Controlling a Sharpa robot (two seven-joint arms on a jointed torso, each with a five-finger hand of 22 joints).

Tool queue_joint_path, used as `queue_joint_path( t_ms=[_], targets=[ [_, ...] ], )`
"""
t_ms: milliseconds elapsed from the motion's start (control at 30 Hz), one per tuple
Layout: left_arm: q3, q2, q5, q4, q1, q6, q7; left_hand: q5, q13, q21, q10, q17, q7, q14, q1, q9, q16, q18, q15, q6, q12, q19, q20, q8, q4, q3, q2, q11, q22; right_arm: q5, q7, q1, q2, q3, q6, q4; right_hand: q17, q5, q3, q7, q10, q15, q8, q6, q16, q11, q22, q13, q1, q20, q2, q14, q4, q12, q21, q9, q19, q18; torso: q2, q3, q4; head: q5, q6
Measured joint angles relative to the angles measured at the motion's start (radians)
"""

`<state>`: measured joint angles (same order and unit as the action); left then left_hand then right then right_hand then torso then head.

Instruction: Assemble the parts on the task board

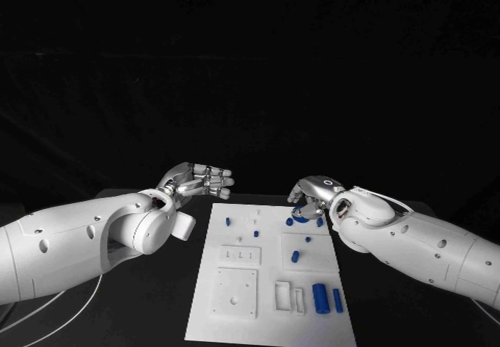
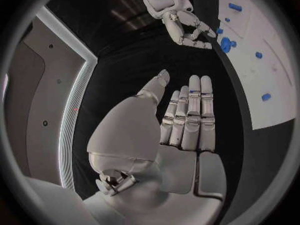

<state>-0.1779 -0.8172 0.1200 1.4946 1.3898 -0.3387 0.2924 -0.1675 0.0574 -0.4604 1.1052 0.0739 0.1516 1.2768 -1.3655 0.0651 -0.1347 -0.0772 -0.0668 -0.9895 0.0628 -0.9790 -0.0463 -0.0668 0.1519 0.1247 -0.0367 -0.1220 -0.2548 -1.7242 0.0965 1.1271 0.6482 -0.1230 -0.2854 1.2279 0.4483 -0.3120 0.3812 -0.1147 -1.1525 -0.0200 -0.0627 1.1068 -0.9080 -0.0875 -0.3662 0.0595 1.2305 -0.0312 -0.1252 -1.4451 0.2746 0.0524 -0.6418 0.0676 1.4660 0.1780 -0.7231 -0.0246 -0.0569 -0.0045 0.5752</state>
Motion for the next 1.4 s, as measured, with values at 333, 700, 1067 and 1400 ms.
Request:
queue_joint_path(
  t_ms=[333,700,1067,1400],
  targets=[
    [0.003,-0.002,0.009,0.008,0.005,0.001,-0.004,0.0,0.0,0.004,-0.021,0.001,0.007,0.004,0.0,0.0,0.0,0.0,-0.004,0.014,0.0,-0.004,-0.004,0.0,-0.005,-0.025,0.0,-0.014,0.014,-0.076,0.036,0.0,-0.023,0.005,0.015,-0.021,-0.006,0.053,0.004,-0.003,0.018,0.007,0.0,-0.003,0.0,-0.003,-0.016,0.0,0.016,0.001,-0.008,0.001,-0.004,0.0,0.006,0.0,-0.001,0.0,-0.022,-0.0033,-0.0076,-0.009,-0.002],
    [0.005,-0.005,0.014,0.014,0.008,0.001,-0.007,0.0,0.001,0.004,-0.039,0.001,0.007,0.007,-0.004,0.0,0.0,0.0,-0.007,0.014,0.0,-0.008,-0.007,0.0,-0.01,-0.029,0.004,-0.014,0.02,-0.125,0.057,-0.002,-0.034,0.009,0.034,-0.037,-0.017,0.072,0.026,-0.003,0.018,0.007,0.0,-0.003,0.0,-0.003,-0.03,0.0,0.03,0.005,-0.022,0.001,-0.015,0.0,0.024,0.0,0.002,0.0,-0.043,-0.0052,-0.0095,-0.006,0.007],
    [0.005,-0.007,0.018,0.014,0.009,0.001,-0.009,0.0,0.001,0.004,-0.039,0.002,0.007,0.007,-0.009,0.0,0.0,0.0,-0.007,0.014,0.0,-0.008,-0.007,0.0,-0.014,-0.033,-0.001,-0.014,0.023,-0.14,0.061,-0.008,-0.036,0.011,0.051,-0.043,-0.02,0.072,0.067,-0.003,0.018,0.007,0.0,-0.003,0.0,-0.003,-0.052,0.0,0.03,0.005,-0.023,0.001,-0.014,0.0,0.037,0.0,0.002,0.0,-0.056,-0.0071,-0.0127,-0.009,0.008],
    [0.006,-0.008,0.019,0.014,0.009,0.002,-0.01,0.0,0.001,0.004,-0.039,0.002,0.007,0.007,-0.009,0.0,0.0,0.0,-0.007,0.014,0.0,-0.007,-0.007,0.0,-0.014,-0.033,-0.001,-0.014,0.026,-0.146,0.061,-0.009,-0.038,0.011,0.069,-0.046,-0.018,0.088,0.117,-0.004,0.007,0.006,0.0,0.004,0.0,0.0,-0.078,0.0,0.025,0.005,-0.027,0.001,-0.008,0.0,0.038,0.0,0.002,0.0,-0.064,-0.0085,-0.015,-0.012,0.003]
  ],
)
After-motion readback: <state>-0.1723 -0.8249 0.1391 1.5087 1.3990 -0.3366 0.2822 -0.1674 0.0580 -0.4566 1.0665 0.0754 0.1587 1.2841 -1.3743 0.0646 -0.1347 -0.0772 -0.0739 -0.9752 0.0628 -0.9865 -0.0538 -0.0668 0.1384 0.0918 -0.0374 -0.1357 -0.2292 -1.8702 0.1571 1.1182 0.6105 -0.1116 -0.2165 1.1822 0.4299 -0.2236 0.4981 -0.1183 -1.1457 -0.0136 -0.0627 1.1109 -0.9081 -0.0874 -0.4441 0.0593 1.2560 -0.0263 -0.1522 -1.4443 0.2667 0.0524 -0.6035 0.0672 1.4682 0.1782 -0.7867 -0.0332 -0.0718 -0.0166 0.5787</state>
